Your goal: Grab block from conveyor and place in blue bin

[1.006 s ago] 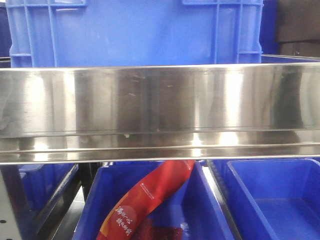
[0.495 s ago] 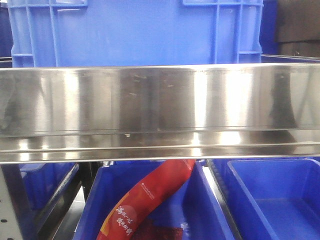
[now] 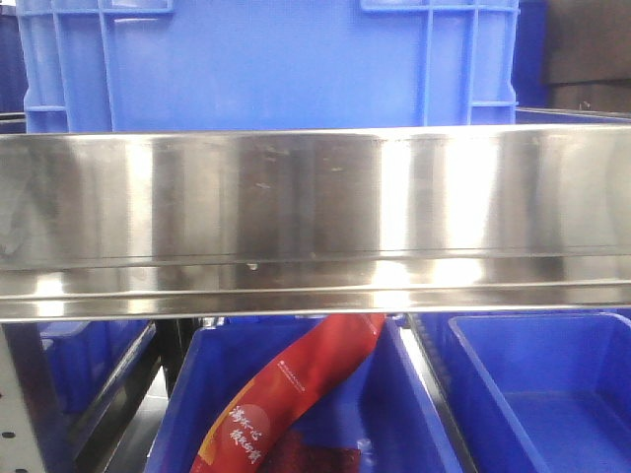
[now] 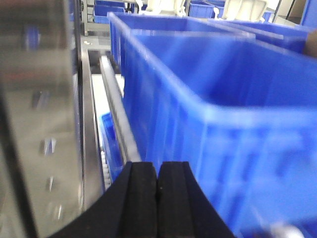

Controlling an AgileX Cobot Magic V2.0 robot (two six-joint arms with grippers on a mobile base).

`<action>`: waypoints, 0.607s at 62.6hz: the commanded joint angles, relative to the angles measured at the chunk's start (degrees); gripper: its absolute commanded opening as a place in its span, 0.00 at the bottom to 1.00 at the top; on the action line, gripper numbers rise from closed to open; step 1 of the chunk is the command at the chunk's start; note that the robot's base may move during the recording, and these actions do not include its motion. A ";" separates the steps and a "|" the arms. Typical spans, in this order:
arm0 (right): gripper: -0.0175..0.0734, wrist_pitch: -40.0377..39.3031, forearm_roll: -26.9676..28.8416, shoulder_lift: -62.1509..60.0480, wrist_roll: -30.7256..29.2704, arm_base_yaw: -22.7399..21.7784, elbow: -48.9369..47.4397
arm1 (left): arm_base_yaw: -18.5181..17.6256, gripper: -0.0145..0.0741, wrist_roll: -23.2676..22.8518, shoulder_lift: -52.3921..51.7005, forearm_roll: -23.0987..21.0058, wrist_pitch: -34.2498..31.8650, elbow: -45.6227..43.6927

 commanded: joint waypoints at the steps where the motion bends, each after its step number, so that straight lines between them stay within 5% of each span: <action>1: 0.01 -1.07 0.40 -5.62 -0.08 -0.34 2.21 | 0.14 0.04 -0.14 -4.67 -0.45 -1.61 2.37; 38: 0.01 -0.22 0.40 -17.11 -0.08 -0.34 2.62 | 0.14 0.04 -0.14 -14.09 -0.45 -5.69 2.77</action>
